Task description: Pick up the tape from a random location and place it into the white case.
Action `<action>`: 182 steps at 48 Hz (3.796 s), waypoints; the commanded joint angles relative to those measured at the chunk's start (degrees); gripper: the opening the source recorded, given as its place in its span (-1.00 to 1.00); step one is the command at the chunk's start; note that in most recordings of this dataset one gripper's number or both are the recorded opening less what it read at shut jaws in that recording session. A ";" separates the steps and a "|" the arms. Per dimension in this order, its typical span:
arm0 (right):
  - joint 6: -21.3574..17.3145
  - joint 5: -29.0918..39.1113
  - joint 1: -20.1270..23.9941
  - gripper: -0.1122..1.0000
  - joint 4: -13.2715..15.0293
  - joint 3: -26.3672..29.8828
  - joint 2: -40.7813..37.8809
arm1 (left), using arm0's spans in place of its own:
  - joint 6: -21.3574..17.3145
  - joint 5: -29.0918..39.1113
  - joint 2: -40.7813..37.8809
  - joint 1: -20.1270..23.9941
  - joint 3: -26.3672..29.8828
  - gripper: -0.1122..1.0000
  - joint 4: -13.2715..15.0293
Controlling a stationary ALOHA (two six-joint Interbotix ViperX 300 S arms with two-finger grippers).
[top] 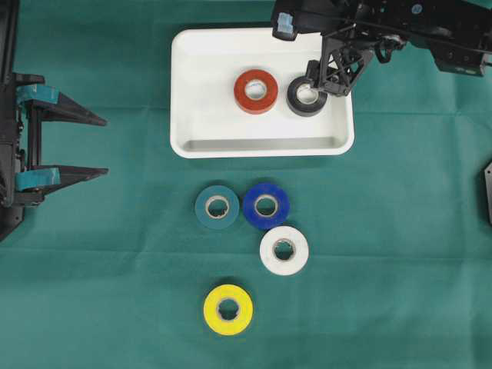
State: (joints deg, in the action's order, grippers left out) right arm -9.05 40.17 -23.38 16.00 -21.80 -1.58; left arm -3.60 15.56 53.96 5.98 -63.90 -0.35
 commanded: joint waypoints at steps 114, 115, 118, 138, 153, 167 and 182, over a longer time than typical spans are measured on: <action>-7.12 -33.05 19.51 0.78 -2.72 -41.13 45.97 | 0.88 -0.62 0.26 -0.09 1.14 0.70 0.18; -7.12 -33.05 19.51 0.78 -2.64 -41.04 45.97 | 0.88 -0.62 0.35 -0.09 1.14 0.70 0.18; -7.12 -33.05 19.51 0.78 -2.55 -41.04 46.05 | 0.88 -0.62 0.26 -0.09 1.14 0.70 0.18; -7.12 -33.05 19.42 0.78 -2.55 -40.96 46.14 | 0.88 -0.62 0.09 -0.09 1.14 0.70 0.18; -7.12 -33.05 19.42 0.78 -2.55 -40.87 46.14 | 0.88 -0.62 0.00 -3.25 1.23 0.70 0.18; -7.12 -33.05 19.42 0.78 -2.55 -40.78 46.14 | 0.88 -2.02 -0.09 -12.04 1.23 0.70 0.18; -7.12 -33.05 19.42 0.78 -2.55 -40.52 46.14 | 0.88 -2.02 -0.44 -13.18 1.23 0.70 0.18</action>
State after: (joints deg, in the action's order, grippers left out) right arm -16.08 7.65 -3.96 13.45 -63.54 44.65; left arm -2.81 14.06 54.05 -7.12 -63.90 -0.26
